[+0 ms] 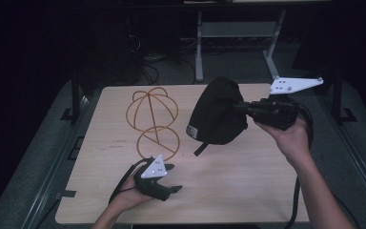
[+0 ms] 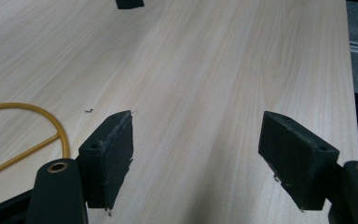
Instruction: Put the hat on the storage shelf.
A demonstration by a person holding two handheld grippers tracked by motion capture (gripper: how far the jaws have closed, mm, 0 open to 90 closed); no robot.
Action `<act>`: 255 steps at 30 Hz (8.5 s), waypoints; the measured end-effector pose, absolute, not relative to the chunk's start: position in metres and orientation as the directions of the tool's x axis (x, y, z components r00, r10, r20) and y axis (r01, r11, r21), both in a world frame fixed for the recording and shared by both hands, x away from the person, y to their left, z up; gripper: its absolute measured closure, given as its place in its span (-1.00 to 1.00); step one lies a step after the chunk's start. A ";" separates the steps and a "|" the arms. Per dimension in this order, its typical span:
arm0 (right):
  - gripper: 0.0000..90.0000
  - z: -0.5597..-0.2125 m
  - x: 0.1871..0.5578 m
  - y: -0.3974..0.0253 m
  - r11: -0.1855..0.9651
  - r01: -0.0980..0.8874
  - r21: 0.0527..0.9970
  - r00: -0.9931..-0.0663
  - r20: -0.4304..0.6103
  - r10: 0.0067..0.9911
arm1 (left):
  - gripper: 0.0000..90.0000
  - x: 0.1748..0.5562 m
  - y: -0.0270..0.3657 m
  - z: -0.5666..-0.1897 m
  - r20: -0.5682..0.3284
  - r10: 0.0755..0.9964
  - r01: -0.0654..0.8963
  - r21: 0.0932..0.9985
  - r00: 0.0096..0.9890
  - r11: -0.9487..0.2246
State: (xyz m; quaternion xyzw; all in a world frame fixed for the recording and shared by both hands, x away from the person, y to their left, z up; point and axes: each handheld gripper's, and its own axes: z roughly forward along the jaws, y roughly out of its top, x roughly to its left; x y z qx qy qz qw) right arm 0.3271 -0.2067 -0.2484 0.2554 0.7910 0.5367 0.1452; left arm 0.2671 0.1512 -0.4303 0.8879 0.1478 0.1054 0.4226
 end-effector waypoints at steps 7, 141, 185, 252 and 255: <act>0.92 -0.240 0.333 -0.196 0.298 0.237 0.925 -0.833 0.035 0.553 | -0.42 0.268 0.152 -0.432 0.054 0.354 0.182 0.780 0.934 -0.599; -0.38 -0.233 0.428 -0.067 0.379 0.403 0.833 -0.847 0.182 0.500 | -0.43 0.269 0.145 -0.440 0.069 0.319 0.157 0.761 0.945 -0.629; -0.43 -0.256 0.416 -0.117 0.359 0.455 0.815 -0.814 0.217 0.538 | -0.43 0.269 0.145 -0.442 0.073 0.315 0.153 0.759 0.946 -0.633; -0.55 -0.305 0.383 -0.201 0.301 0.539 0.787 -0.732 0.260 0.630 | -0.44 0.268 0.144 -0.445 0.072 0.320 0.160 0.750 0.945 -0.642; -0.57 -0.309 0.381 -0.205 0.303 0.545 0.782 -0.726 0.260 0.636 | -0.44 0.268 0.144 -0.446 0.071 0.319 0.161 0.749 0.945 -0.643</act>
